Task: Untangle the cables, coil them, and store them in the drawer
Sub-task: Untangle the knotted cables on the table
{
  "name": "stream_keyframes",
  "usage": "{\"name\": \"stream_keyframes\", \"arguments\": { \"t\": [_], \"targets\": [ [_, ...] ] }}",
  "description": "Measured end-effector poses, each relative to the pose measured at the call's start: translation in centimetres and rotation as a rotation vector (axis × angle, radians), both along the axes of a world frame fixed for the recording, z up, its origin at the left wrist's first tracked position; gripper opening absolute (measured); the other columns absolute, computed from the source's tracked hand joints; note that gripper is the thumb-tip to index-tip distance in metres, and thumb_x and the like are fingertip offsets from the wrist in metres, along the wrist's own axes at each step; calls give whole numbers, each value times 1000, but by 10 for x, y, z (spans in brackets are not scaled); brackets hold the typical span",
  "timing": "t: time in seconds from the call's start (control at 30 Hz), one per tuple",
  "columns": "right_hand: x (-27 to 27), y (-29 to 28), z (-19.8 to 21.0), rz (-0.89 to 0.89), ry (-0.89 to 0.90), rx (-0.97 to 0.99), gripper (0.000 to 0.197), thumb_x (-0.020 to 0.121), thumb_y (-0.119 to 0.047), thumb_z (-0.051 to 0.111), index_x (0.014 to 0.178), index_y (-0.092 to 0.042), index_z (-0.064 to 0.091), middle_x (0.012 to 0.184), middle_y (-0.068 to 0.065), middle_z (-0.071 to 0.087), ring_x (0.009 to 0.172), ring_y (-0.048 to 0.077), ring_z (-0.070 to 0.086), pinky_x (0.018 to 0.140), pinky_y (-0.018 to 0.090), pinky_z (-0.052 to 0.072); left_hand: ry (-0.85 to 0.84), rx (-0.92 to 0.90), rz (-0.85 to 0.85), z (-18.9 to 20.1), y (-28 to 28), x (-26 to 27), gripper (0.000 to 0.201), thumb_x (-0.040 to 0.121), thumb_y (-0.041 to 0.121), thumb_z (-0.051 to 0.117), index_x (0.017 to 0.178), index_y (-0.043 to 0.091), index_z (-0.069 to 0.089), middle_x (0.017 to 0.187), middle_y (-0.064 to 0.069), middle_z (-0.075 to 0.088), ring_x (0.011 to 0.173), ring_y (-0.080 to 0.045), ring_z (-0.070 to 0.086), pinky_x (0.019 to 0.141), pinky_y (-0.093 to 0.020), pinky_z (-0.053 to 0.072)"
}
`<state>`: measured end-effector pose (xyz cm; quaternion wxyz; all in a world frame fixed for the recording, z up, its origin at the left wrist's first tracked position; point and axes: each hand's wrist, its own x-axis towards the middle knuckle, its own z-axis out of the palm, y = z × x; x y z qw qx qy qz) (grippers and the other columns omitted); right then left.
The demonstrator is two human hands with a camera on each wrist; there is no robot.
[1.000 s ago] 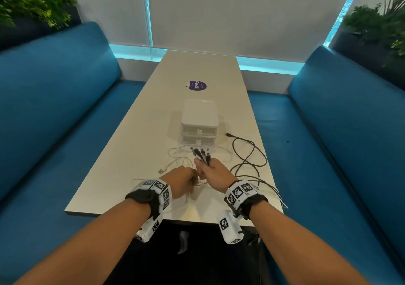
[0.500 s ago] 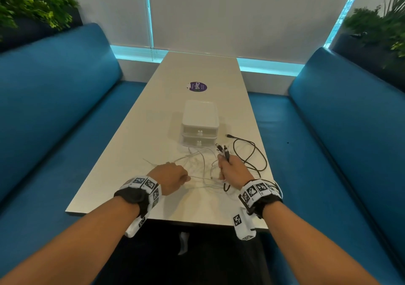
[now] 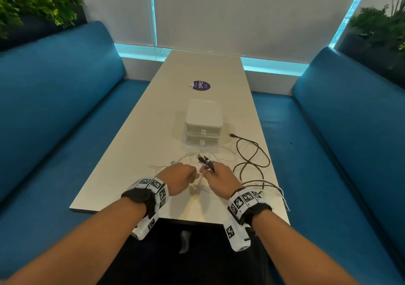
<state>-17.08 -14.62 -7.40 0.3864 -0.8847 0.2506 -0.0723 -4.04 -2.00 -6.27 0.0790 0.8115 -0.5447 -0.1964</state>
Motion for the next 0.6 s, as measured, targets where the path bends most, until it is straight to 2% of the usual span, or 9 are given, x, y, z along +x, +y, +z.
{"name": "stream_keyframes", "arguments": {
  "t": [0.07, 0.17, 0.23, 0.27, 0.3, 0.37, 0.47, 0.53, 0.6],
  "targets": [
    [1, 1, -2, 4, 3, 12, 26, 96, -38, 49, 98, -20, 67, 92, 0, 68, 84, 18, 62, 78, 37, 50, 16, -36, -5, 0, 3, 2, 27, 106, 20, 39, 98, 10, 64, 93, 3, 62, 82, -15, 54, 73, -29, 38],
    [2, 0, -4, 54, 56, 32, 25, 97, -35, 49, 98, -23, 71, 81, -6, 66, 73, 11, 59, 71, 31, 49, 44, -75, -43, -2, 3, 3, 27, 105, 20, 39, 109, 14, 65, 103, 0, 70, 91, -19, 63, 81, -33, 48],
    [2, -2, -1, 71, 107, 28, 25, 96, -36, 50, 92, -26, 72, 76, -7, 65, 69, 10, 59, 67, 30, 49, 33, -84, -34, -3, 3, 6, 27, 105, 23, 39, 103, 13, 64, 100, -3, 70, 90, -23, 64, 83, -38, 51],
    [1, -4, 2, 67, 131, 24, 23, 96, -36, 51, 88, -27, 71, 76, -7, 64, 69, 10, 59, 64, 29, 47, 28, -94, -20, -2, 3, 9, 26, 105, 25, 40, 99, 13, 62, 95, -4, 69, 85, -24, 63, 79, -38, 50],
    [0, -9, 2, 52, 154, 9, 22, 96, -35, 53, 85, -28, 70, 78, -5, 65, 70, 12, 60, 64, 29, 45, 8, -102, -8, 0, 5, 13, 27, 106, 30, 41, 94, 14, 60, 88, -3, 67, 80, -23, 61, 73, -38, 47],
    [-4, -23, 0, -14, 204, -51, 21, 96, -33, 53, 88, -23, 68, 87, 5, 69, 79, 22, 63, 70, 32, 48, -86, -79, -2, 8, 9, 23, 31, 106, 39, 40, 89, 18, 54, 76, 1, 58, 72, -22, 56, 64, -35, 40],
    [-10, -41, -5, -124, 262, -181, 31, 98, -37, 50, 101, -12, 67, 94, 13, 70, 87, 31, 65, 77, 39, 53, -141, -60, 49, 17, 18, 41, 36, 106, 42, 37, 95, 17, 59, 80, -1, 60, 74, -23, 58, 66, -36, 45],
    [-8, -40, -7, -127, 257, -241, 34, 99, -38, 48, 102, -10, 65, 95, 14, 69, 89, 32, 63, 75, 38, 51, -126, -88, 77, 17, 20, 45, 37, 106, 40, 37, 95, 15, 61, 83, -4, 64, 75, -25, 59, 69, -38, 49],
    [-4, -34, -6, -144, 201, -268, 34, 100, -39, 45, 100, -11, 64, 93, 12, 67, 88, 32, 63, 74, 38, 52, -141, -75, 92, 16, 18, 40, 36, 107, 39, 36, 88, 16, 56, 79, -2, 60, 72, -24, 56, 66, -37, 47]
  ]
}}
